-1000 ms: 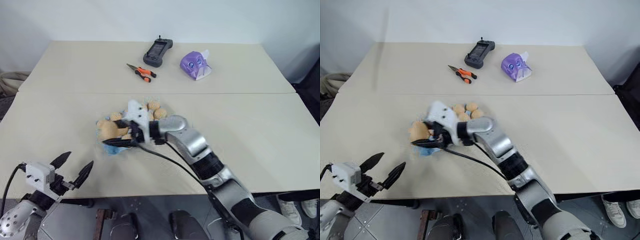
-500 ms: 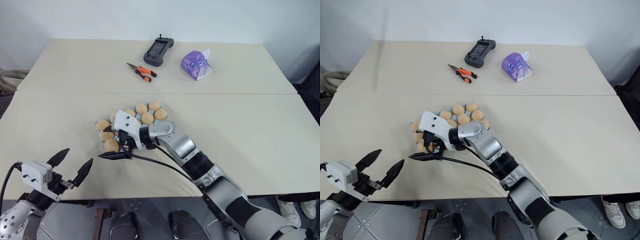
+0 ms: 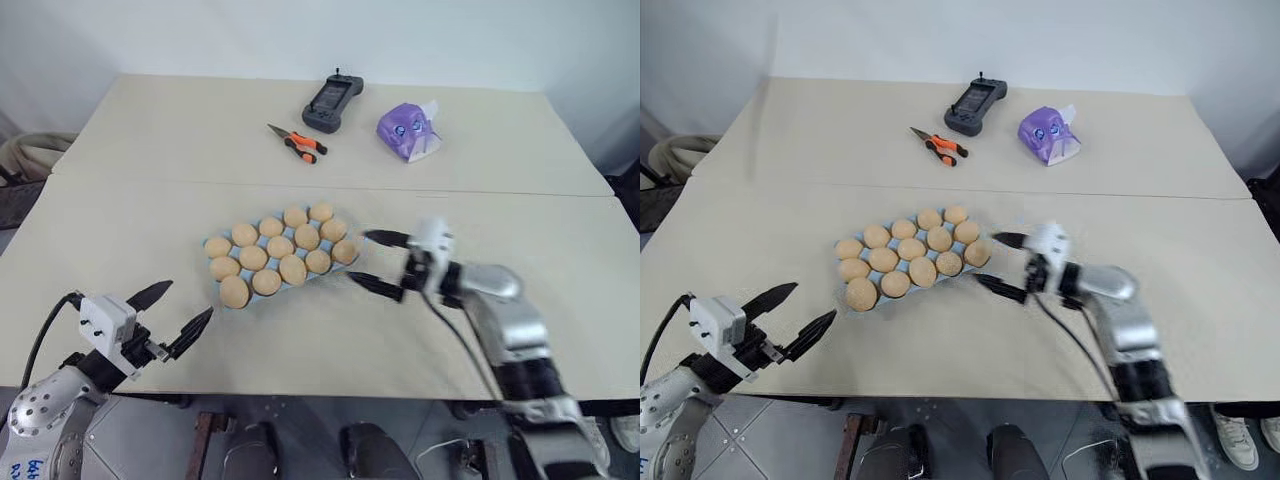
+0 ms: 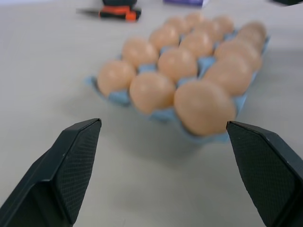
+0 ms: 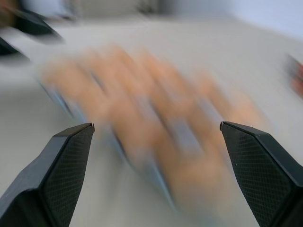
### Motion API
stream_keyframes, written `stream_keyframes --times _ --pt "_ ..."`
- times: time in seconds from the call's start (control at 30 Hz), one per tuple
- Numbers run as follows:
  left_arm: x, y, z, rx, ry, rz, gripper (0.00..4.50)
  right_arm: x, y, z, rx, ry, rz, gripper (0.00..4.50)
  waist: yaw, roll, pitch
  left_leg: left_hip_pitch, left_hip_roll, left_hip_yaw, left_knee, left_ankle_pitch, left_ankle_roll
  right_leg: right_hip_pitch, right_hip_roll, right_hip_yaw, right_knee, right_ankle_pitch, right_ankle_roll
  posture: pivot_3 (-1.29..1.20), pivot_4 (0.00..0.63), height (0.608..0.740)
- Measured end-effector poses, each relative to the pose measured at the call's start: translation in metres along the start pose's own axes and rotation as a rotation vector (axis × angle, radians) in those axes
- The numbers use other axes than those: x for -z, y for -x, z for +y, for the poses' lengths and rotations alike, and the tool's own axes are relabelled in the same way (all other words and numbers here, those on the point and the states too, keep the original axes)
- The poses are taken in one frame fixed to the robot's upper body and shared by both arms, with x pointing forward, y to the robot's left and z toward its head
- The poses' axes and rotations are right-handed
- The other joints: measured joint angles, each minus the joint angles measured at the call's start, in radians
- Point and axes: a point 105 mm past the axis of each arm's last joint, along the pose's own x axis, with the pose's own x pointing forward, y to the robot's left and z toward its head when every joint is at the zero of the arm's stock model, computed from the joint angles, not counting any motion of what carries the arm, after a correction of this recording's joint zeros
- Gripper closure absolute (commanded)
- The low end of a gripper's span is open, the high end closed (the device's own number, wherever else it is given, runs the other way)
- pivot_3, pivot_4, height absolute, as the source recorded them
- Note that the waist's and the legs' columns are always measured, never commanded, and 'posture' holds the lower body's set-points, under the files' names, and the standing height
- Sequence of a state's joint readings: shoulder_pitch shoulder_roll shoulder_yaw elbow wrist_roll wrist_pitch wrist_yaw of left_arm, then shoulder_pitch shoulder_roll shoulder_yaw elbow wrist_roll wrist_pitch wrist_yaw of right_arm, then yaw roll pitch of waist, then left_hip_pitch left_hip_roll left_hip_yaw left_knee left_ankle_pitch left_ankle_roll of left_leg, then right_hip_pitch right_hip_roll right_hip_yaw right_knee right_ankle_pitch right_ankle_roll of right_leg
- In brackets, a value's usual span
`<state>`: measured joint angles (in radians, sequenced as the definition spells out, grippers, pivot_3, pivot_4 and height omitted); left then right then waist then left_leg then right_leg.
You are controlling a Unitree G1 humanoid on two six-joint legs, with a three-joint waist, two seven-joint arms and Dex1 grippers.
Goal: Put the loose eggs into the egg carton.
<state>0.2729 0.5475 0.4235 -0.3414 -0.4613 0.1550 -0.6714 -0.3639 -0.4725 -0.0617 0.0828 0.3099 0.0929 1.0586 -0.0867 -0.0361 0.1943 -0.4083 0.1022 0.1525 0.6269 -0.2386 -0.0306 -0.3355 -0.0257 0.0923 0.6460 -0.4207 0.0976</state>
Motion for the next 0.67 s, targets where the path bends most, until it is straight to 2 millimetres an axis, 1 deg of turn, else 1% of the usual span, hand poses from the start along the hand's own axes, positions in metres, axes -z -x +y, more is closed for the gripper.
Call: stream_keyframes --times 0.03,0.07,0.17,0.23,0.37,0.57,0.67 --pt "-0.001 -0.001 0.001 0.003 -0.011 0.003 0.0 0.006 0.013 -0.002 0.032 0.0 0.016 0.05 -0.004 0.0 0.0 0.0 0.001 0.0 0.0 0.0 0.0 0.0 0.001 0.001 0.0 0.0 0.0 0.0 0.15 0.74" --pt "-0.003 -0.002 0.002 0.007 -0.02 -0.002 0.0 0.009 0.021 -0.004 0.054 0.008 0.027 0.05 -0.009 0.0 0.0 0.001 0.001 0.001 0.0 0.0 0.0 0.0 0.001 0.002 0.001 0.0 0.0 0.0 0.15 0.74" --pt "-0.009 -0.005 0.004 0.019 -0.046 -0.008 0.0 0.015 0.042 -0.008 0.159 0.016 0.016 0.05 -0.014 0.0 0.0 0.003 0.001 0.001 0.0 0.0 -0.001 0.002 0.002 0.002 0.001 0.0 0.0 0.0 0.15 0.74" --pt "-0.009 -0.005 0.005 0.023 -0.057 0.001 0.0 0.019 0.054 -0.013 0.231 0.018 0.018 0.05 -0.015 0.001 0.0 0.003 0.001 0.001 0.001 0.0 -0.001 0.003 0.001 0.002 0.001 0.0 0.001 0.0 0.15 0.74" --pt "-0.015 -0.012 0.013 0.013 -0.082 -0.028 0.0 0.014 0.061 -0.019 0.292 0.05 -0.005 0.05 -0.014 0.001 0.0 0.005 0.0 -0.001 0.002 0.001 0.0 0.007 0.0 0.0 0.001 0.001 0.003 0.0 0.15 0.74" --pt "-0.024 -0.021 0.013 0.01 -0.11 -0.072 0.0 0.021 0.066 -0.014 0.294 0.043 0.007 0.05 -0.001 0.001 0.0 0.006 0.0 -0.002 0.002 0.0 0.001 0.009 0.0 -0.001 -0.001 0.002 0.003 0.0 0.15 0.74" --pt "-0.023 -0.023 0.012 -0.009 -0.096 -0.078 0.0 0.021 0.066 -0.013 0.294 0.038 0.001 0.05 0.002 0.001 0.0 0.006 0.001 -0.003 0.002 0.0 0.001 0.009 0.0 -0.001 -0.001 0.002 0.003 0.0 0.15 0.74"
